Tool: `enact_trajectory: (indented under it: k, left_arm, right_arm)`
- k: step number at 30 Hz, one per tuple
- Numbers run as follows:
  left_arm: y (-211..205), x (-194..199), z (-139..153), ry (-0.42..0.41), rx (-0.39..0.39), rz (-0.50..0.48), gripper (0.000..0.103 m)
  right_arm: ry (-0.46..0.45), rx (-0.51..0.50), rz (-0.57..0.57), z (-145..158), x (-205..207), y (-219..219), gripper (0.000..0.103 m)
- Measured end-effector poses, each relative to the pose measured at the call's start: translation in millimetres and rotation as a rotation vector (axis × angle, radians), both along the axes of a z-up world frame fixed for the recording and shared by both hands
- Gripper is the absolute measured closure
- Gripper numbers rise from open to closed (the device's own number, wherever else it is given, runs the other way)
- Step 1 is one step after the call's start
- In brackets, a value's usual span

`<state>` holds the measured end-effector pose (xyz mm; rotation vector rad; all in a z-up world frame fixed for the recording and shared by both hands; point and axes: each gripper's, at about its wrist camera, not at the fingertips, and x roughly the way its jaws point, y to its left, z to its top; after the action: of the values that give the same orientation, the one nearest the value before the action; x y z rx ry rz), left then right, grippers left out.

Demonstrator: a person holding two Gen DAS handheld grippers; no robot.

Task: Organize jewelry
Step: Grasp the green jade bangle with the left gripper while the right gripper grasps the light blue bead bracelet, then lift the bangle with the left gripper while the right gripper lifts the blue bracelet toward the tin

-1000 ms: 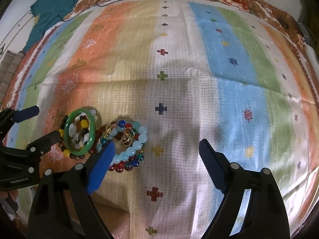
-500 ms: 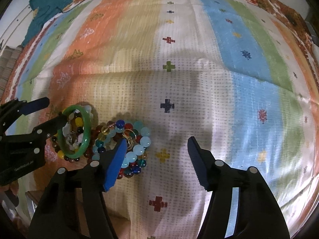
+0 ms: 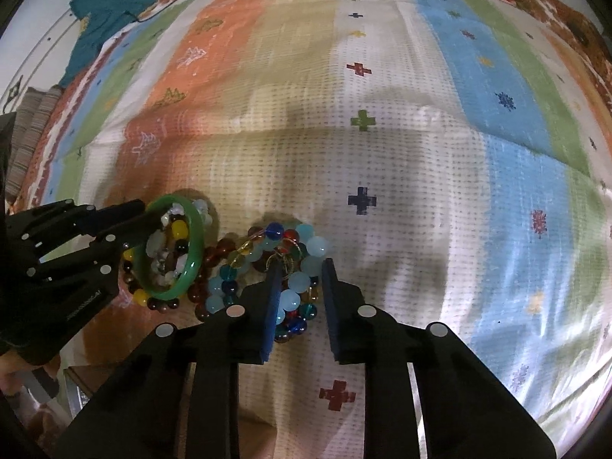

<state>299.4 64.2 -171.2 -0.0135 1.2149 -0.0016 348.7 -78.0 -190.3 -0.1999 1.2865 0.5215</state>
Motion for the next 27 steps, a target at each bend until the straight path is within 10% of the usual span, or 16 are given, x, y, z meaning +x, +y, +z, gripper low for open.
enact_trajectory:
  k: [27]
  left_arm:
    - [0.6,-18.3,41.9,-0.055,0.016,0.087,0.097]
  right_arm:
    - [-0.184,0.022,0.107,59.9,-29.9,22.7,0.091]
